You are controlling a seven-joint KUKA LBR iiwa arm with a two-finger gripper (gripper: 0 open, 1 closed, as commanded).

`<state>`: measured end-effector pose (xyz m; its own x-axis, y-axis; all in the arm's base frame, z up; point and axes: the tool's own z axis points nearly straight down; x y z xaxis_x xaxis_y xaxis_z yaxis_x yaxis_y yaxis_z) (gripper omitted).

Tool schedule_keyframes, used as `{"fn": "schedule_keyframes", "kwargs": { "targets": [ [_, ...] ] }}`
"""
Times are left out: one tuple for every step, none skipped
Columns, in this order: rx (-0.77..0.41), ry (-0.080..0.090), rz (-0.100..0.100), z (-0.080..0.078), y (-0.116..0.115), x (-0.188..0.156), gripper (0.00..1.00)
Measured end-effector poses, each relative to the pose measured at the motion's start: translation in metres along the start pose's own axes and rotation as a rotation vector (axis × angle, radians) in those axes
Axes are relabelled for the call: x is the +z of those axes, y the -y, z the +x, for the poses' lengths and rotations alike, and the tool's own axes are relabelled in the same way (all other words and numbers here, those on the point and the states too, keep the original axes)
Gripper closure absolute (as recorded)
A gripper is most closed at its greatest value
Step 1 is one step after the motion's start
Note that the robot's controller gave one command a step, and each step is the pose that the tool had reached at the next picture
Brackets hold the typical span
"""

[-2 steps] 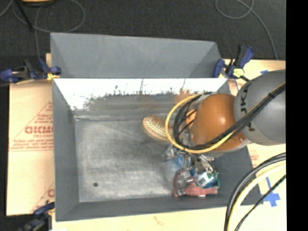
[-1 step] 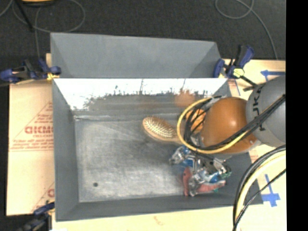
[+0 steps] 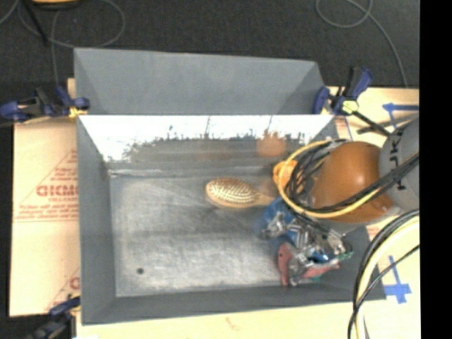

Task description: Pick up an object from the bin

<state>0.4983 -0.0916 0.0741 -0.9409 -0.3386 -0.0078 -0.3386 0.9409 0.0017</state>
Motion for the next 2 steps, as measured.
{"fn": "schedule_keyframes", "kwargs": {
  "targets": [
    [-0.140,-0.001,-0.007,0.0171,0.0424,-0.0003,1.00],
    [-0.140,-0.001,-0.007,0.0171,0.0424,-0.0002,1.00]
  ]
}}
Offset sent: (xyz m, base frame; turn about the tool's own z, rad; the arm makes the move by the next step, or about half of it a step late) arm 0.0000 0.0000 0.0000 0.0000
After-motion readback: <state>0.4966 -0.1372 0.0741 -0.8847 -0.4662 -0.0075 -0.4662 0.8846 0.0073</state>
